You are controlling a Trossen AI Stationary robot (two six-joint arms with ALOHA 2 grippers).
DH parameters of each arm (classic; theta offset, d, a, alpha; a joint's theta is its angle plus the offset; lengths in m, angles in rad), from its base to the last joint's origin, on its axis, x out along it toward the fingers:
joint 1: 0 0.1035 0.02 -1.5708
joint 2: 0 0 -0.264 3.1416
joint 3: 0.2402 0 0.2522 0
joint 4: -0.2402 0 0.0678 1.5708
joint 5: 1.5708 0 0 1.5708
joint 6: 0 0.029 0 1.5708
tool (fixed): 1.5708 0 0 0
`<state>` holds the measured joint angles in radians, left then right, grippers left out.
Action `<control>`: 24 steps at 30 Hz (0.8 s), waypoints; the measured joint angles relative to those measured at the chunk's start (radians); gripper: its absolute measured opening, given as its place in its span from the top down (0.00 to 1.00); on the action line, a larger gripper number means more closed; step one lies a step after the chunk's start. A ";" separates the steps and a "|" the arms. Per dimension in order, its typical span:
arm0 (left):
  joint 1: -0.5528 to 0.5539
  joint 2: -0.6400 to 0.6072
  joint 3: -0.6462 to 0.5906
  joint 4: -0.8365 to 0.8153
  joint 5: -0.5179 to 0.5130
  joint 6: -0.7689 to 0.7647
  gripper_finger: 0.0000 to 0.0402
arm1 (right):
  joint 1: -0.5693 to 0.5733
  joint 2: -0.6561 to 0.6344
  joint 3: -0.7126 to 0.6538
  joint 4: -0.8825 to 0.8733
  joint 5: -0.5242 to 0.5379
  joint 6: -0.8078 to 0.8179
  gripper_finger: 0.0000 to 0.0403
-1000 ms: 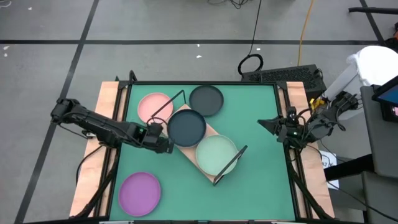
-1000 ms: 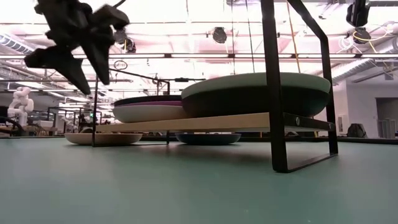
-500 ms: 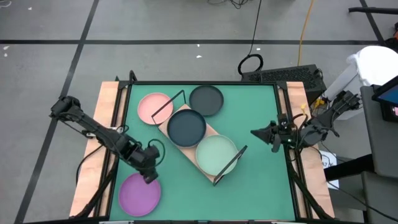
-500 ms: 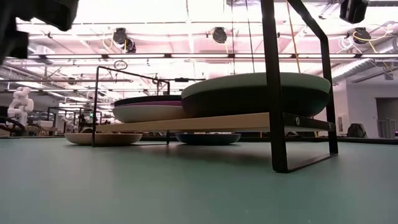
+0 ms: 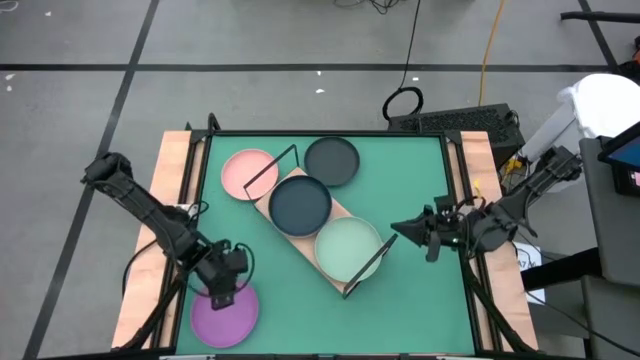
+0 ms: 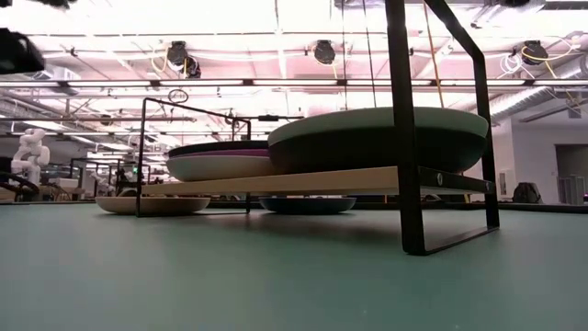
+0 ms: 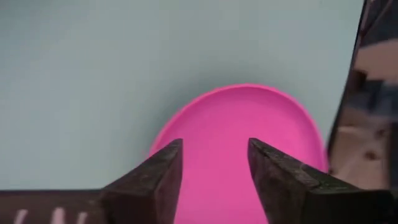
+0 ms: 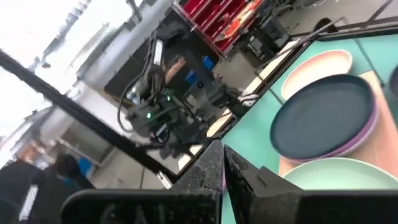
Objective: Place and stack plates onto a shelf
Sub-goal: Stack the violet plate on the green plate on the shelf
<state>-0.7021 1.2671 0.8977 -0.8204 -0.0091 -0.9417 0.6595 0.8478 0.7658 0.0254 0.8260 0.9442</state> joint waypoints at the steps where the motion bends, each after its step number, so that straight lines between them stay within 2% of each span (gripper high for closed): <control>1: -0.012 0.000 0.000 0.000 -0.024 0.040 0.51 | 0.001 0.013 0.018 -0.015 -0.016 -0.007 1.00; 6: -0.045 0.000 -0.005 -0.009 -0.125 0.198 0.35 | 0.000 0.060 0.115 -0.105 -0.021 -0.011 1.00; 10: -0.046 0.000 -0.041 -0.005 -0.131 0.257 0.26 | 0.000 0.093 0.174 -0.142 -0.026 -0.017 1.00; 15: -0.046 0.000 -0.105 0.010 -0.105 0.280 0.26 | 0.000 0.126 0.232 -0.190 -0.026 -0.018 1.00; 24: -0.045 0.001 -0.218 0.119 -0.070 0.280 0.37 | 0.000 0.135 0.245 -0.196 -0.045 -0.003 1.00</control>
<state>-0.7475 1.2678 0.6797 -0.7011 -0.0787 -0.6621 0.6594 0.9825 1.0107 -0.1704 0.7814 0.9413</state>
